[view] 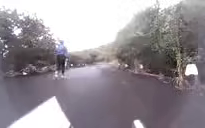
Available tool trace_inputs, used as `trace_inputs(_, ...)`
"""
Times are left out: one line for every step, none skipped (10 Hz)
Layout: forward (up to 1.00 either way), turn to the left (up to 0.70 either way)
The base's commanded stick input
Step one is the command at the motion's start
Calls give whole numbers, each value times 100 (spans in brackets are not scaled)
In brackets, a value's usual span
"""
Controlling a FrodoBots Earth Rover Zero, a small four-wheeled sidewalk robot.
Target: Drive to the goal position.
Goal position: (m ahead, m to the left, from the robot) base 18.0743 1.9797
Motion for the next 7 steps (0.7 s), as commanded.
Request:
trace_inputs(100, 0)
trace_inputs(100, 0)
trace_inputs(100, 0)
trace_inputs(100, 0)
trace_inputs(100, 0)
trace_inputs(100, 0)
trace_inputs(100, 0)
